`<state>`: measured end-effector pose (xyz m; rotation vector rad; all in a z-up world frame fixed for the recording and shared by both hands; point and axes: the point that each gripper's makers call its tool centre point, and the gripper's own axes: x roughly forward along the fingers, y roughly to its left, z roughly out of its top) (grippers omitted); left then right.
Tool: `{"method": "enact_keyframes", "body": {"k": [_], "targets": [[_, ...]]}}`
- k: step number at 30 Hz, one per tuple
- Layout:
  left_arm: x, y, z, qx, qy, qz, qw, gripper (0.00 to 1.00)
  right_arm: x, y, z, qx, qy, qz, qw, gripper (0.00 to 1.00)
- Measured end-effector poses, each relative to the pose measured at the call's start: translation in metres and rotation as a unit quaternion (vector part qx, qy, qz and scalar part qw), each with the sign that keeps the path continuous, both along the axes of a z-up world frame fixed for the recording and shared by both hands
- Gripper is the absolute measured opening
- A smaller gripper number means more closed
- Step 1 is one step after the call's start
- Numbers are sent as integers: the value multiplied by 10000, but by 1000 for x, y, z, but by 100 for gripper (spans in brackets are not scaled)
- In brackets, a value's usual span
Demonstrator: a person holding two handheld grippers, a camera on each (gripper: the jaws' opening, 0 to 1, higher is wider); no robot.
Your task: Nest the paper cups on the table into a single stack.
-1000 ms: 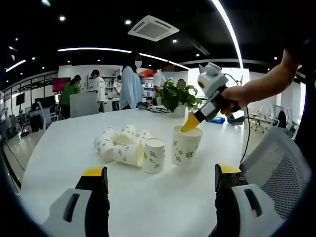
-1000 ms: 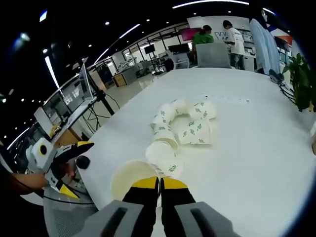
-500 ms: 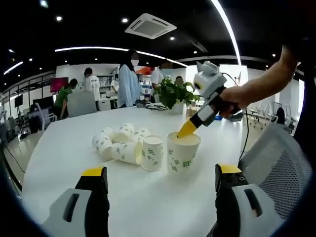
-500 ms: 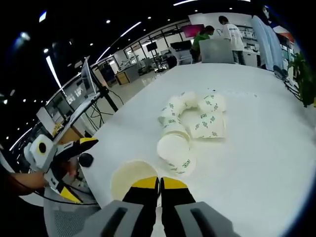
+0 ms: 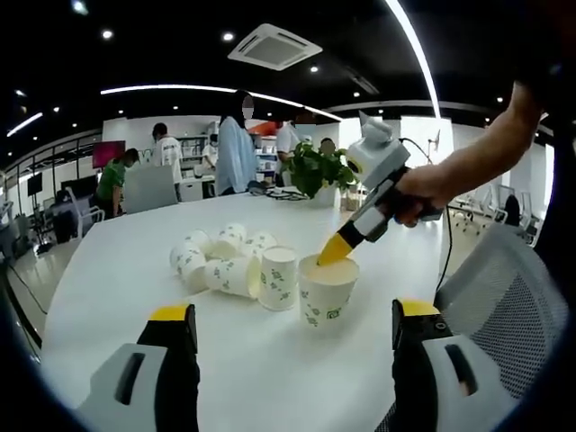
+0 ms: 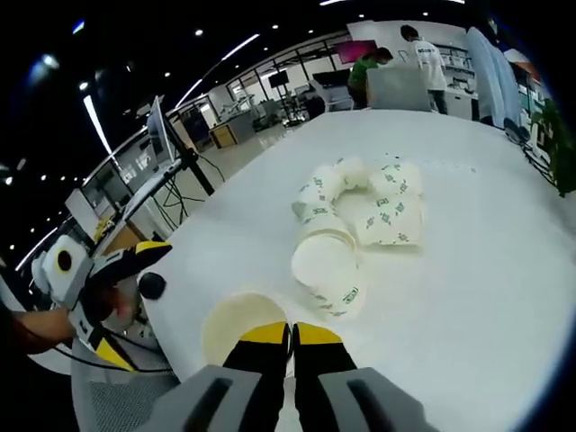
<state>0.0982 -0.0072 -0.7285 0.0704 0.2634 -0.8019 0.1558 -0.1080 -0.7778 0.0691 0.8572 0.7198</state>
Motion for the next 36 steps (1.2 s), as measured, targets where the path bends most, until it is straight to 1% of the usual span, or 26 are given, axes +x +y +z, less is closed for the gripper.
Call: {"method": "enact_keyframes", "body": {"k": [5,15,20,31,36], "targets": [[0,-2,0,3,16,-21,10000,89,4,-5,-6,-66,22,-38,10000,0],[0,-2,-1,51,23,-29,10000,89,7,-1,-7,-83,45,-93,9999,0],[0,-2,-3,69,45,-39,10000,89,11,0,-11,-98,59,-90,9999,0],[-1,-2,-4,95,67,-55,9999,88,8,-3,-14,-143,90,-49,9998,0],[0,-3,-5,97,85,-60,9999,88,7,-5,-11,-63,82,-85,9999,5]]}}
